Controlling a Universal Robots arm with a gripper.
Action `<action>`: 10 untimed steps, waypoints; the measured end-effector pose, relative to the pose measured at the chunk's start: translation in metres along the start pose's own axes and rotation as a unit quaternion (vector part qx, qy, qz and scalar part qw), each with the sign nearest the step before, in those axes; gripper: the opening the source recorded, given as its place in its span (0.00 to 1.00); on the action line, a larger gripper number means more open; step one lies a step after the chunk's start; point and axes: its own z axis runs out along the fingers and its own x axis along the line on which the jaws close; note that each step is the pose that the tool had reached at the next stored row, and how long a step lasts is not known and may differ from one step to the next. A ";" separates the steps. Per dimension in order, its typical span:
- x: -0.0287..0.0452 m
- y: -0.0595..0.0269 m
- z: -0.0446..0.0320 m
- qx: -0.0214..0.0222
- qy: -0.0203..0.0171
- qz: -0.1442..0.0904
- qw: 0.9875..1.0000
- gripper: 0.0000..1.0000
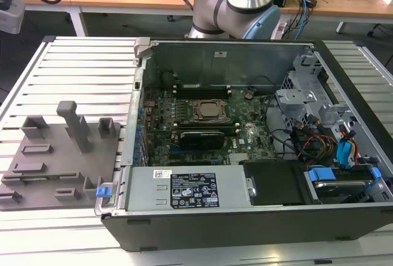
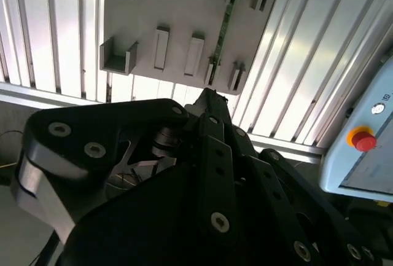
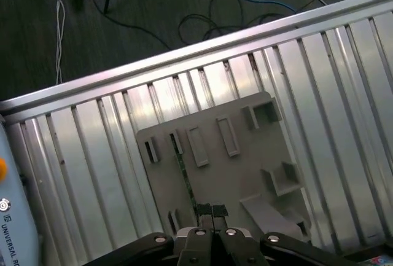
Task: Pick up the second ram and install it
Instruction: 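Pick up the second ram and move it above second insertion slot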
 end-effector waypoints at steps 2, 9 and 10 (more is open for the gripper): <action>0.0000 0.0000 0.0000 0.000 0.001 -0.013 1.000 0.11; 0.0000 0.0000 0.0000 0.000 0.003 -0.074 0.997 0.11; 0.0000 0.0000 0.0000 0.000 0.004 -0.082 0.997 0.11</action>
